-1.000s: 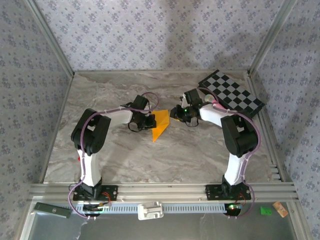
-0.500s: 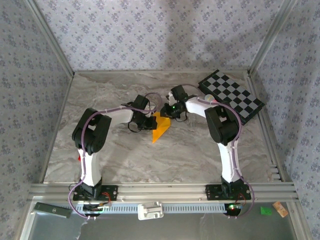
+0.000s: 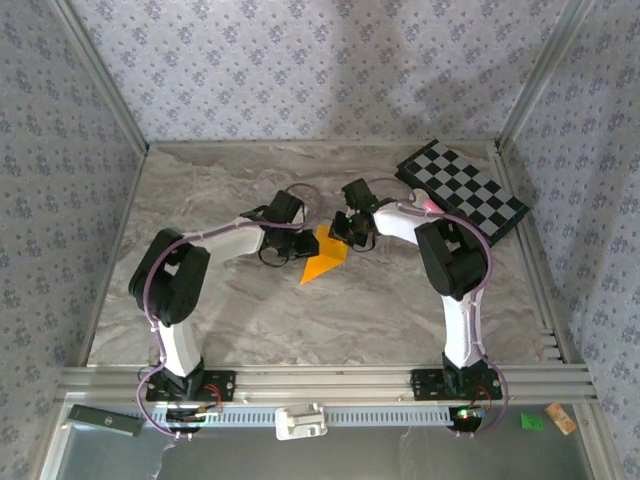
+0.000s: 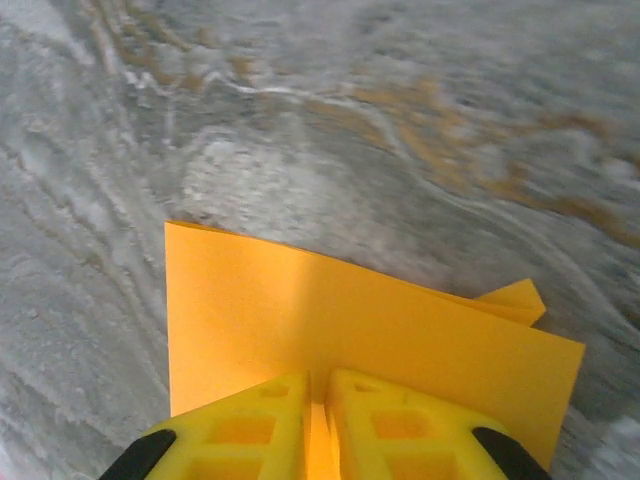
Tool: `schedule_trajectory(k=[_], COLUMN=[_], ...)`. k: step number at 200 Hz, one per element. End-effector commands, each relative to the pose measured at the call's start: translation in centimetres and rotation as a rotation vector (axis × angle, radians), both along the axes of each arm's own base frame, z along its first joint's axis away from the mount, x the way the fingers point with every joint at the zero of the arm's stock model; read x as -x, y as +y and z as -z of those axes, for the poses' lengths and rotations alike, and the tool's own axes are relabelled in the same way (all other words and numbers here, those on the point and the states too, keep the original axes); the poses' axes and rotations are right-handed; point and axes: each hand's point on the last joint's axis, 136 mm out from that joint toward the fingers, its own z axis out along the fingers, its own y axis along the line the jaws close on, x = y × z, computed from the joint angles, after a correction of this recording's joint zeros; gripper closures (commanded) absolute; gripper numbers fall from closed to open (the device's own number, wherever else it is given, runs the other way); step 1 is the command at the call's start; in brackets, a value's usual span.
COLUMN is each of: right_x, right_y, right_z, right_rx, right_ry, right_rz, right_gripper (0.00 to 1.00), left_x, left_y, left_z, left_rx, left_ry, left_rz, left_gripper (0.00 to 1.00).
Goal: Fold a paper plane with a square sheet of paper (pick it up from the middle)
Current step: Rotate the paper at the center of the table.
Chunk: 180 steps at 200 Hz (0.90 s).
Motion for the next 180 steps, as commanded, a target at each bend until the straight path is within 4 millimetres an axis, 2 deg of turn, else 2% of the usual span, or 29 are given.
schedule_trajectory(k=[1,29,73,100,134,172,175,180], right_x=[2.3,2.0,1.7,1.2,0.3,0.6,1.4,1.9], right_y=[-4.0,-4.5,-3.8,-2.8,-1.8,-3.3,-3.8,-4.2], right_z=[3.5,3.1,2.3,0.8,-2.3,-5.7,-4.9,-4.9], right_rx=[0.157,0.158,0.120,0.057,-0.033,-0.095,-0.086,-0.089], right_ry=[0.122,0.126,0.125,0.092,0.025,-0.038,-0.015,-0.008], right_rz=[0.170,0.206,0.198,0.158,0.117,0.137,0.143,0.152], right_gripper=[0.84,0.83,0.81,0.79,0.69,0.59,0.59,0.58], left_x=[0.1,0.2,0.0,0.0,0.0,0.2,0.3,0.3], left_y=[0.3,-0.2,0.1,0.4,1.0,1.6,1.6,1.6], left_z=[-0.2,0.4,2.0,3.2,4.1,4.5,4.6,4.6], left_rx=[-0.003,0.011,-0.036,-0.077,-0.100,-0.074,-0.069,-0.058], left_ry=[0.005,0.027,0.061,0.095,0.124,0.187,0.196,0.208], left_rz=[-0.065,-0.065,-0.075,-0.083,-0.112,-0.142,-0.145,-0.151], left_gripper=[0.83,0.86,0.90,0.94,0.98,1.00,1.00,1.00])
